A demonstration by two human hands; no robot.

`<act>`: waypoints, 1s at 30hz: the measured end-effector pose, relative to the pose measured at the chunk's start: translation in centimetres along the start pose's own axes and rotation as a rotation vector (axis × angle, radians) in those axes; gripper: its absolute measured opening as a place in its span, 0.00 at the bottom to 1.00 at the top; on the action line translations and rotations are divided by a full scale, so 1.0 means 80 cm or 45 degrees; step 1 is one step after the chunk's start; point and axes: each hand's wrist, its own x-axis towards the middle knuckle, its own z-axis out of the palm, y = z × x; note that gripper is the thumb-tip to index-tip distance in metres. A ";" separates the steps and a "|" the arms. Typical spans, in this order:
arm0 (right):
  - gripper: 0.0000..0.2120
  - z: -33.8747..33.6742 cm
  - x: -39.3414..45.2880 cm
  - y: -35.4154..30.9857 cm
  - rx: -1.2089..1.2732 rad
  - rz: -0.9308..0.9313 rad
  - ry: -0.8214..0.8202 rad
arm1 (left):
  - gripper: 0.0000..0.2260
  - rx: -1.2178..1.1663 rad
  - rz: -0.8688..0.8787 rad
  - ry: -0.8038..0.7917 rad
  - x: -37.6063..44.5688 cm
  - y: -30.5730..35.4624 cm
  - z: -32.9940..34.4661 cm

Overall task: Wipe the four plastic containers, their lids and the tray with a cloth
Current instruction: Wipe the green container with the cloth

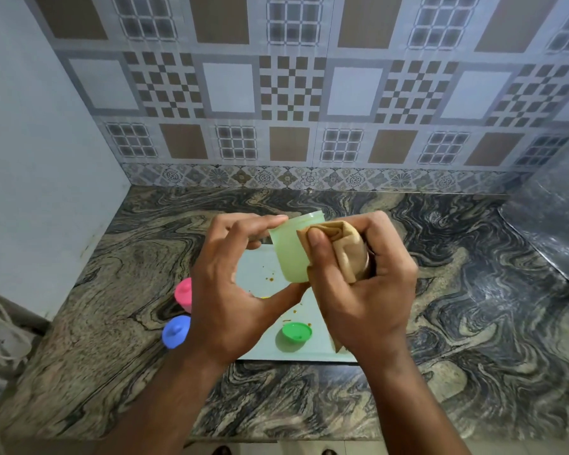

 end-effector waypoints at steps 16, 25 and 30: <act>0.07 0.003 0.006 0.029 0.273 0.483 0.057 | 0.32 -0.466 -0.284 0.071 -0.023 -0.030 0.019; 0.05 -0.001 -0.017 0.005 0.480 0.334 0.075 | 0.35 -0.813 -0.310 0.022 -0.018 -0.022 0.026; 0.05 0.001 -0.023 0.005 0.332 0.250 0.060 | 0.34 -0.667 -0.292 0.046 -0.011 -0.025 0.021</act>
